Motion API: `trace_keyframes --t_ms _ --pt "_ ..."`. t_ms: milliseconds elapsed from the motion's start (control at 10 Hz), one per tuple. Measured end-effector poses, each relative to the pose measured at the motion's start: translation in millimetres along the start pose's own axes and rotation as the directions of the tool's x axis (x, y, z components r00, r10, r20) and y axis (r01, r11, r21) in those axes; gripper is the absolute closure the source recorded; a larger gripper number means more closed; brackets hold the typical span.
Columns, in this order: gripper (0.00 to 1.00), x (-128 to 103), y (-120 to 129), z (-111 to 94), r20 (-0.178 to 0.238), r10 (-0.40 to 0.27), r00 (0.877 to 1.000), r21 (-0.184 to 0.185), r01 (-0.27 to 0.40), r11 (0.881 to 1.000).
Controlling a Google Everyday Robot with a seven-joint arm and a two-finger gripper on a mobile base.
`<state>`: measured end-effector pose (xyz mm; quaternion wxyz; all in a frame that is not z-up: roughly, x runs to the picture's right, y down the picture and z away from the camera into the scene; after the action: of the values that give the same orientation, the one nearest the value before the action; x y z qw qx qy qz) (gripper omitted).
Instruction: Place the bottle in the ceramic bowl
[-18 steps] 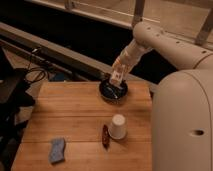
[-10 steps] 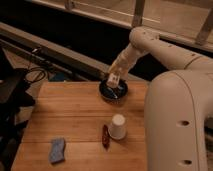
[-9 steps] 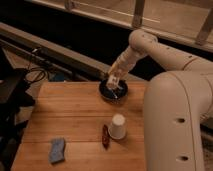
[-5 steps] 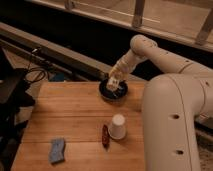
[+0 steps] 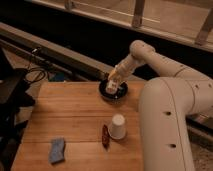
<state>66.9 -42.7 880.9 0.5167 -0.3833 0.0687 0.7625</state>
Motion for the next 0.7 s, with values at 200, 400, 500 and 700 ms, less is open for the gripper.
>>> trace_keyframes --t_ms 200,400,500,700 --pt "0.44 -0.1 -7.3 14.4 -0.015 0.012 1.0 -0.005 -0.012 1.0" --pt "0.39 -4.3 -15.4 24.3 -0.026 0.019 0.999 -0.007 -0.019 1.0" --pt "0.33 -6.0 -16.8 28.3 -0.031 0.019 0.999 -0.008 -0.019 1.0" --pt "0.2 -10.5 -17.6 28.0 -0.031 0.02 0.999 -0.019 -0.021 1.0"
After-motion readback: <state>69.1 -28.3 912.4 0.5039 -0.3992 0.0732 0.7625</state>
